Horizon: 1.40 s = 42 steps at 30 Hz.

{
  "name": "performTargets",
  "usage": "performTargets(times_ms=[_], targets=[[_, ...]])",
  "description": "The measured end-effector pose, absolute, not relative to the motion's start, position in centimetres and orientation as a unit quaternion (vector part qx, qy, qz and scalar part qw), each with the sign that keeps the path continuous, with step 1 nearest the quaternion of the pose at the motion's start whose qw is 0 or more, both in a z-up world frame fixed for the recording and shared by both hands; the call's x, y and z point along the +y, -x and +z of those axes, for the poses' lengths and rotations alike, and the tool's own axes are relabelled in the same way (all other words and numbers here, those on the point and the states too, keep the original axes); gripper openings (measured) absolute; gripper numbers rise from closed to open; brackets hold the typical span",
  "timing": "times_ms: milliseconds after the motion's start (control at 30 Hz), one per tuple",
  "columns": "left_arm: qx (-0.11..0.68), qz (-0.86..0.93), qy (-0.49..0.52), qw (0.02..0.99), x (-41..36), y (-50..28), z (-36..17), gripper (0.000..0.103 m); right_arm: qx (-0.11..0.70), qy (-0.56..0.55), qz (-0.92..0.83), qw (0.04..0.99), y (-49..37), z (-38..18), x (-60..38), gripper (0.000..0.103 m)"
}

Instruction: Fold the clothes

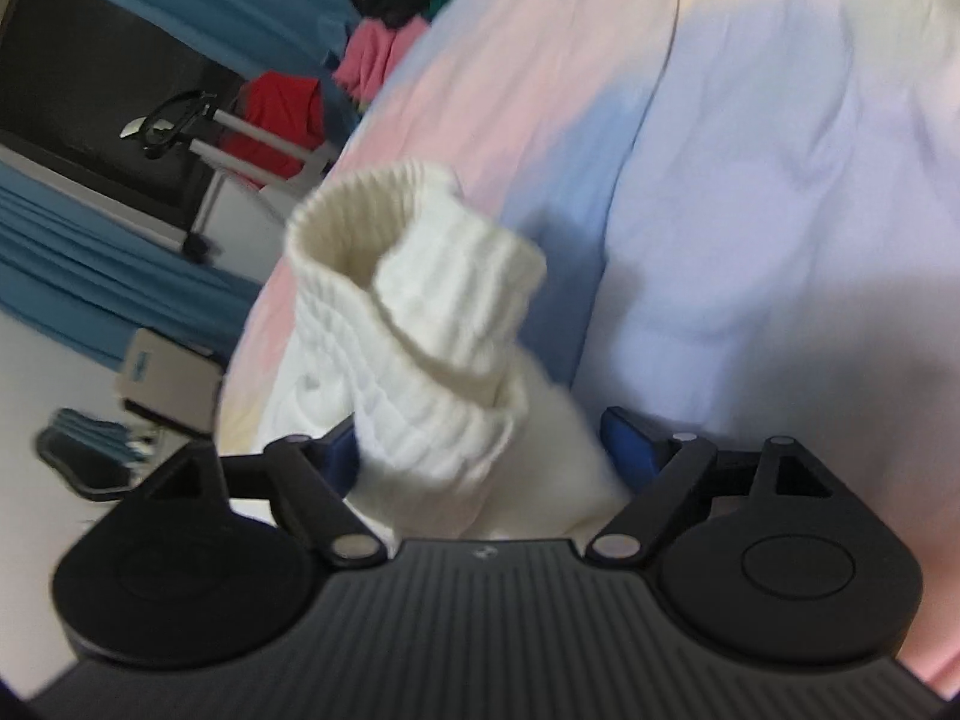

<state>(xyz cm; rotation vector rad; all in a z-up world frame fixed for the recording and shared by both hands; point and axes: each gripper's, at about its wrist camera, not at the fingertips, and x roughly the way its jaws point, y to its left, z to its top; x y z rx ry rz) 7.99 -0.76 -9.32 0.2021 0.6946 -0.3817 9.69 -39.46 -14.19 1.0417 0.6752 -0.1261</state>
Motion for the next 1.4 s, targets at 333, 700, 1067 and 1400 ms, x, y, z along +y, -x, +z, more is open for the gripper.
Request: performTargets(times_ms=[333,700,1067,1400], targets=[[0.349,-0.164,-0.060,0.921,0.3,-8.7,-9.2,0.018,0.246,-0.447,0.020,0.860,-7.9,-9.6,-37.7,0.084],[0.353,-0.160,-0.058,0.920,-0.1,-8.7,-8.9,0.019,0.300,-0.448,-0.024,0.842,-9.5,-11.5,-37.5,0.087],[0.348,-0.184,-0.028,0.919,0.9,-8.0,-7.7,0.028,0.330,-0.405,-0.047,0.852,-10.3,-12.2,-35.7,0.062],[0.325,-0.244,0.192,0.893,7.1,-8.2,-5.6,0.084,0.275,-0.312,-0.054,0.908,-9.1,-7.9,-34.1,0.043]])
